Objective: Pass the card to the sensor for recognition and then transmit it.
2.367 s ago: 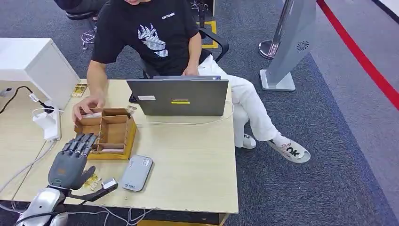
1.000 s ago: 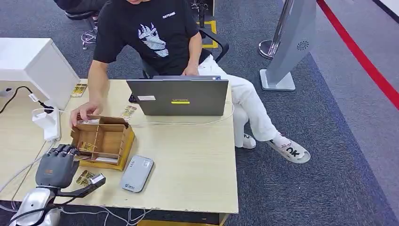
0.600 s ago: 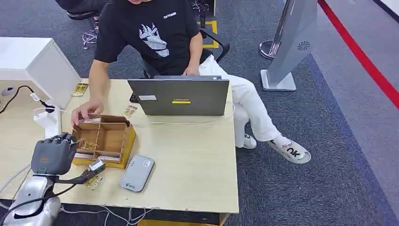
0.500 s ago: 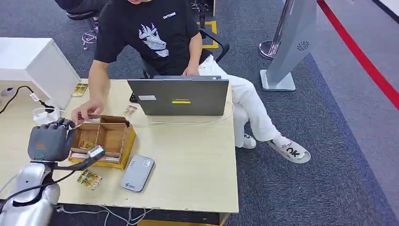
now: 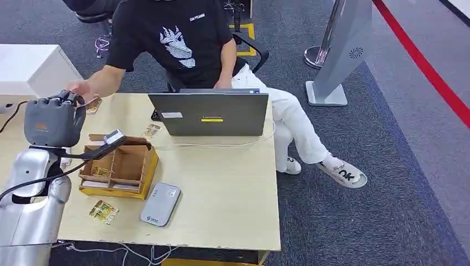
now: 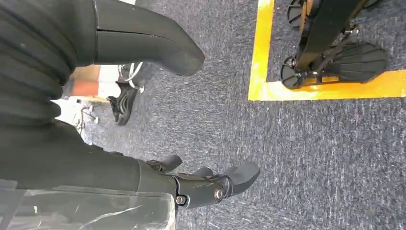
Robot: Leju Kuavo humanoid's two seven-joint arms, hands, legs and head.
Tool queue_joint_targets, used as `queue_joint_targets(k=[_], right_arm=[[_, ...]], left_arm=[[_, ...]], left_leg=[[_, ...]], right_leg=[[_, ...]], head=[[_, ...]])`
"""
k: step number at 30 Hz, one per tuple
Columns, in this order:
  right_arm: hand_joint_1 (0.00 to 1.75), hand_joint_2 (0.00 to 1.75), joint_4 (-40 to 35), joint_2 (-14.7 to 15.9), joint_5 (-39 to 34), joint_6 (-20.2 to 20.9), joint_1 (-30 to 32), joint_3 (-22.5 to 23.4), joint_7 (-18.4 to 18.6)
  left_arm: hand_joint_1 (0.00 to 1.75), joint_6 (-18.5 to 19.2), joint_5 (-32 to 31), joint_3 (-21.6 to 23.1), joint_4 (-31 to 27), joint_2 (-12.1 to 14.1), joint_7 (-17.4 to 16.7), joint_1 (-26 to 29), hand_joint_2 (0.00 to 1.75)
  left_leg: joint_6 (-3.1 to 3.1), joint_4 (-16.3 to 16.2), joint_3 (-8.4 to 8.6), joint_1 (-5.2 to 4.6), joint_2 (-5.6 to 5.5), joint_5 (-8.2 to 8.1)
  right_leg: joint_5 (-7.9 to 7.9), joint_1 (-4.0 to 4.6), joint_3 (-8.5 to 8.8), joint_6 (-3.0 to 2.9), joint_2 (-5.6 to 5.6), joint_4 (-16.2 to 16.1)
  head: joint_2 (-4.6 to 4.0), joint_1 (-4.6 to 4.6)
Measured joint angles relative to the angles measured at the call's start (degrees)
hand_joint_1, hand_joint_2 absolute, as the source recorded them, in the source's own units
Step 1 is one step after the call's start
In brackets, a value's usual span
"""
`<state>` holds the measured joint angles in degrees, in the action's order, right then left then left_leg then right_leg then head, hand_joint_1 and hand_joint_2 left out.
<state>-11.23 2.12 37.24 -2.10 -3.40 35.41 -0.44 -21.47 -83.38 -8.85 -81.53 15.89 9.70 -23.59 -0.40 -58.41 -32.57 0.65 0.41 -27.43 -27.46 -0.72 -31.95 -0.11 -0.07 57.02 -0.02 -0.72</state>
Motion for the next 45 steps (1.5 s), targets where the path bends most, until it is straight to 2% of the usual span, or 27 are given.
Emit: queue_joint_targets(k=[9,13,15,17,18,21,22,23,25,28,29,31,32,33,34,36,38,42,43,44,45], right_arm=[[0.00,1.75,0.00,0.00,0.39,-0.15,0.08,0.61,0.44],[0.00,1.75,0.00,-0.04,0.42,-0.31,0.13,1.38,0.44],[0.00,1.75,0.00,-0.15,0.68,-0.79,0.15,1.90,0.48],[0.00,1.75,0.00,-0.39,1.07,-1.14,0.15,2.47,0.81],[0.00,1.75,0.00,-0.48,1.18,-1.27,0.15,2.88,0.87],[0.00,1.75,-0.04,-0.96,1.62,-2.07,0.25,4.02,0.98],[0.00,1.75,-0.04,-1.09,1.75,-2.19,0.33,4.37,1.03],[0.00,1.75,-0.04,-1.25,1.77,-2.54,0.38,4.79,1.09],[0.00,1.75,-0.09,-1.53,2.01,-3.26,0.41,5.47,1.27],[0.00,1.75,-0.22,-1.84,2.82,-3.10,0.44,6.38,1.44],[0.00,1.75,-0.22,-1.86,3.67,-2.71,0.44,6.49,1.29],[0.00,1.75,-0.22,-1.86,6.05,-1.68,0.36,6.49,0.54],[0.03,1.75,-0.22,-1.86,7.01,-1.21,0.32,6.49,0.33],[0.80,1.75,-0.22,-1.86,7.76,-0.76,0.22,6.49,0.20],[1.75,1.75,-0.22,-1.86,8.48,-0.44,0.20,6.49,-0.15],[1.75,1.75,-0.22,-1.84,9.55,0.33,0.14,6.49,-0.46],[1.75,1.75,-0.24,-1.84,10.32,1.23,-0.09,6.49,-0.63],[1.75,1.75,-0.26,-1.84,10.16,2.19,-0.29,6.82,0.11],[1.75,1.75,-0.26,-1.84,10.14,2.43,-0.27,7.04,0.33],[1.75,1.75,-0.24,-1.86,10.23,2.98,-0.26,7.24,0.55],[1.75,1.75,-0.24,-1.88,10.60,3.59,-0.24,7.34,0.70]], left_arm=[[0.00,-4.10,-0.37,-0.04,0.17,0.35,-0.79,3.41,1.75],[0.00,-9.56,1.69,-0.78,-0.74,-0.13,0.77,8.08,1.75],[0.00,-13.49,5.10,-2.41,-2.80,-1.91,3.20,11.33,1.75],[0.00,-16.85,15.41,-4.75,-6.43,-5.01,8.95,14.72,1.75],[0.00,-17.44,21.92,-6.48,-8.71,-7.20,13.11,16.34,1.75],[0.00,-15.77,43.19,-13.58,-14.46,-14.61,25.88,20.78,1.75],[0.00,-14.72,48.31,-16.03,-15.52,-16.66,28.05,21.91,1.75],[0.00,-13.74,53.85,-18.94,-16.42,-18.28,29.60,22.87,1.75],[0.00,-11.69,63.36,-24.21,-17.73,-21.01,29.94,24.76,1.75],[0.00,-5.59,77.83,-34.07,-17.17,-24.83,30.10,25.72,1.75],[0.00,-3.27,82.55,-37.53,-15.54,-25.71,29.49,25.35,1.75],[0.07,1.11,92.67,-45.27,-6.48,-26.23,24.89,24.21,1.75],[0.89,2.72,95.80,-48.50,-0.70,-25.54,23.91,23.58,1.75],[1.75,4.09,98.43,-51.18,6.15,-24.22,24.18,23.02,1.75],[1.75,5.38,100.02,-53.76,13.53,-23.01,24.02,22.86,1.75],[1.75,7.50,101.59,-57.16,26.12,-20.19,21.37,22.17,1.75],[1.75,7.50,101.70,-59.34,36.87,-17.72,17.00,21.41,1.75],[1.75,4.26,94.52,-59.67,50.85,-15.80,9.44,20.54,1.75],[1.75,4.09,91.74,-59.30,53.27,-15.69,6.83,20.39,1.75],[1.75,5.21,88.53,-58.26,55.29,-15.60,2.84,20.32,1.75],[1.75,7.51,85.21,-56.56,57.25,-15.47,-2.73,20.37,1.75]], left_leg=[[0.00,0.02,-0.04,0.00,-0.01,0.00],[0.00,0.02,-0.06,0.00,0.01,-0.01],[0.02,0.02,-0.07,-0.02,0.00,-0.03],[0.04,0.02,-0.11,-0.02,-0.01,-0.08],[0.08,0.02,-0.12,-0.04,-0.01,-0.13],[0.13,0.02,-0.14,-0.05,0.04,-0.18],[0.13,0.02,-0.12,-0.05,0.04,-0.18],[0.14,0.02,-0.15,-0.04,0.03,-0.19],[0.14,0.02,-0.15,-0.03,0.03,-0.21],[0.13,0.03,-0.15,0.00,0.03,-0.22],[0.13,0.04,-0.14,-0.02,0.02,-0.22],[0.12,0.09,-0.08,-0.04,0.04,-0.23],[0.11,0.10,-0.04,-0.04,0.09,-0.23],[0.10,0.10,-0.01,0.00,0.21,-0.23],[0.09,0.10,0.00,0.02,0.25,-0.23],[0.09,0.09,-0.04,0.01,0.20,-0.21],[0.09,0.09,-0.07,-0.02,0.10,-0.21],[0.12,0.06,-0.08,-0.05,0.06,-0.22],[0.13,0.03,-0.08,-0.05,0.06,-0.22],[0.13,0.03,-0.08,-0.08,0.06,-0.22],[0.17,0.03,-0.08,-0.12,0.06,-0.24]], right_leg=[[0.00,0.00,-0.01,0.00,-0.01,0.00],[-0.01,0.00,-0.03,0.00,0.01,0.00],[-0.04,0.00,-0.04,0.05,0.00,-0.01],[-0.04,-0.01,-0.04,0.06,0.00,-0.03],[-0.05,-0.01,-0.03,0.06,-0.01,-0.03],[-0.05,-0.01,-0.03,0.07,0.01,-0.06],[-0.08,-0.01,-0.04,0.10,0.01,-0.08],[-0.09,-0.02,-0.03,0.11,-0.01,-0.08],[-0.11,-0.02,-0.03,0.10,-0.02,-0.08],[-0.12,-0.01,-0.06,0.09,-0.02,-0.07],[-0.13,-0.02,-0.04,0.09,-0.05,-0.07],[-0.15,-0.05,0.00,0.09,-0.03,-0.07],[-0.15,-0.05,0.00,0.09,0.03,-0.07],[-0.14,-0.01,-0.03,0.09,0.14,-0.04],[-0.13,0.00,-0.05,0.07,0.18,-0.05],[-0.14,0.00,-0.05,0.07,0.10,-0.05],[-0.14,0.00,-0.03,0.08,0.01,-0.05],[-0.12,-0.02,-0.01,0.10,-0.01,-0.12],[-0.10,-0.02,-0.01,0.13,0.00,-0.14],[-0.09,-0.05,0.00,0.15,0.00,-0.14],[-0.09,-0.08,0.00,0.15,0.00,-0.14]], head=[[0.00,0.00],[0.02,0.00],[0.00,0.00],[0.00,0.00],[0.00,-0.02],[0.00,0.00],[0.00,0.00],[0.00,0.00],[0.00,0.00],[0.00,0.02],[0.02,0.00],[0.00,0.00],[0.00,0.02],[0.00,-0.18],[0.00,-0.13],[0.02,-0.18],[0.00,-0.11],[0.02,-0.07],[0.02,-0.02],[0.02,0.00],[0.00,-0.04]])
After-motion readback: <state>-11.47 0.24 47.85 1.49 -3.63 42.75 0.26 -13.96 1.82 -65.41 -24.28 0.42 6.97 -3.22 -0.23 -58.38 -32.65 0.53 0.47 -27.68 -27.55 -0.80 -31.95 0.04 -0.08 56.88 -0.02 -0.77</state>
